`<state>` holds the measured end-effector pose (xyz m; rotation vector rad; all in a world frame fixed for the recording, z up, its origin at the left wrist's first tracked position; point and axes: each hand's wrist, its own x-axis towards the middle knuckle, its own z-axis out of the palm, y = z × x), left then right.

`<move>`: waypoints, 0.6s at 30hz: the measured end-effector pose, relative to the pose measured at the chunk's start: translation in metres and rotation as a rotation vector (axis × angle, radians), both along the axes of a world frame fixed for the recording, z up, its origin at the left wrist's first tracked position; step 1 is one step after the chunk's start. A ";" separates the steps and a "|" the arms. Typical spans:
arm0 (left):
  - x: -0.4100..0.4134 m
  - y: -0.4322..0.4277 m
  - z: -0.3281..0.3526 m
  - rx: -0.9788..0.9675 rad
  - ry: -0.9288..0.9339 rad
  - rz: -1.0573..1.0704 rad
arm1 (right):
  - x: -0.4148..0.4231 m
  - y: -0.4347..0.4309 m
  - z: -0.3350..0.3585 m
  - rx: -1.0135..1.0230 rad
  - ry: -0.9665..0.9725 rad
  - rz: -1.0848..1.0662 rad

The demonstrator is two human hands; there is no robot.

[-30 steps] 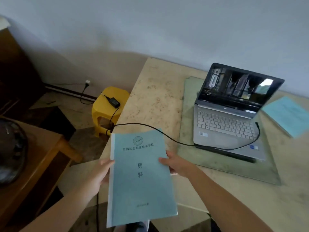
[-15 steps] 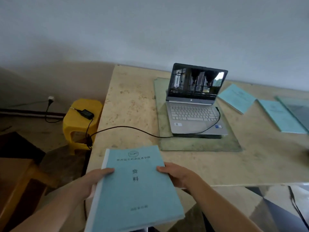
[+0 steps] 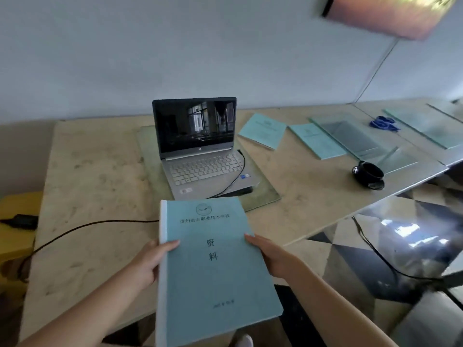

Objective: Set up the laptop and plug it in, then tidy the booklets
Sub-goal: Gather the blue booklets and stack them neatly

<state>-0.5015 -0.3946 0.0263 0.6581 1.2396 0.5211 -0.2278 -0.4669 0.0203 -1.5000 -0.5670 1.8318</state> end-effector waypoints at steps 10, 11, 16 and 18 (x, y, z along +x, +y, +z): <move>0.210 0.032 0.001 0.050 0.027 -0.116 | 0.183 -0.016 0.009 0.049 -0.086 -0.152; 0.231 0.036 0.000 0.054 0.034 -0.125 | 0.202 -0.015 0.009 0.063 -0.110 -0.166; 0.315 0.049 -0.007 0.037 0.025 -0.150 | 0.281 -0.005 0.004 0.093 -0.156 -0.303; 0.342 0.055 -0.011 0.035 0.032 -0.152 | 0.307 0.003 0.000 0.099 -0.168 -0.342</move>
